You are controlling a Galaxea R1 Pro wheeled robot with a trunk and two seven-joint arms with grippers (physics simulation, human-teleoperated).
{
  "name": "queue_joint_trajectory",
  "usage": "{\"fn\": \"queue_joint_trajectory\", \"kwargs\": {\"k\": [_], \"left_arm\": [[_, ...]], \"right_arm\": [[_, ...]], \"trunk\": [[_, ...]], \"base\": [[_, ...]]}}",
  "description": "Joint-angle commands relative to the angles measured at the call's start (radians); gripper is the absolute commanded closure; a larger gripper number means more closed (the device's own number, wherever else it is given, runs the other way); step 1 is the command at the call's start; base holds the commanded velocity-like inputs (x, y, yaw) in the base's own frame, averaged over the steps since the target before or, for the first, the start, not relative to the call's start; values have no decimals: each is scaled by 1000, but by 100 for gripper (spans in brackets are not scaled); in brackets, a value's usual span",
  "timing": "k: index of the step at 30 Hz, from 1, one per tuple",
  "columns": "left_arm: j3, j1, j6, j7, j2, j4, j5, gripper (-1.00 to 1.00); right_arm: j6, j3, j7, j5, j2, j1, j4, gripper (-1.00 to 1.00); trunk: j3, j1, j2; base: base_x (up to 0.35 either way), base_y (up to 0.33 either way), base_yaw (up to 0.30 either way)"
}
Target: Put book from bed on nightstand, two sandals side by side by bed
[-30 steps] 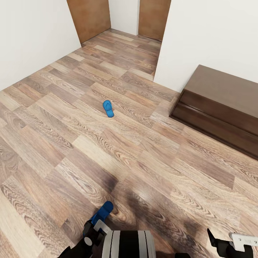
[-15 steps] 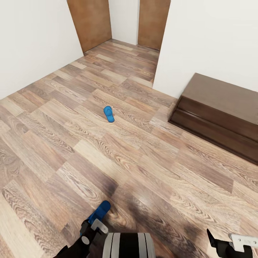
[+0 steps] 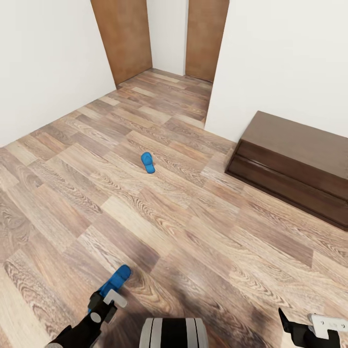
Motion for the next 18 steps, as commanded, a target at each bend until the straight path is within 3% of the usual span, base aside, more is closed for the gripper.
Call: {"fn": "queue_joint_trajectory", "kwargs": {"k": [1, 6, 9, 12, 18], "left_arm": [[-6, -1, 4, 4, 12, -2, -3, 100], [-6, -23, 9, -1, 68, -2, 32, 100], [-6, -69, 18, -7, 113, -2, 73, 100], [-6, -107, 28, -10, 132, -2, 92, 100], [-6, -156, 58, -25, 145, -2, 105, 100]], "right_arm": [[5, -1, 6, 0, 0, 0, -1, -100], [5, -1, 6, -1, 0, 0, -1, -100], [6, 0, 5, -1, 0, 0, -1, -100], [7, 1, 5, -1, 0, 0, 0, -100], [7, 3, 6, -1, 0, -1, 1, -100]], "trunk": [[3, -1, 0], [23, -3, 1], [34, -4, 2], [46, -5, 3], [69, -8, 4]], "base": [[0, 0, 0], [0, 0, 0], [0, 0, 0], [0, 0, 0], [0, 0, 0]]}}
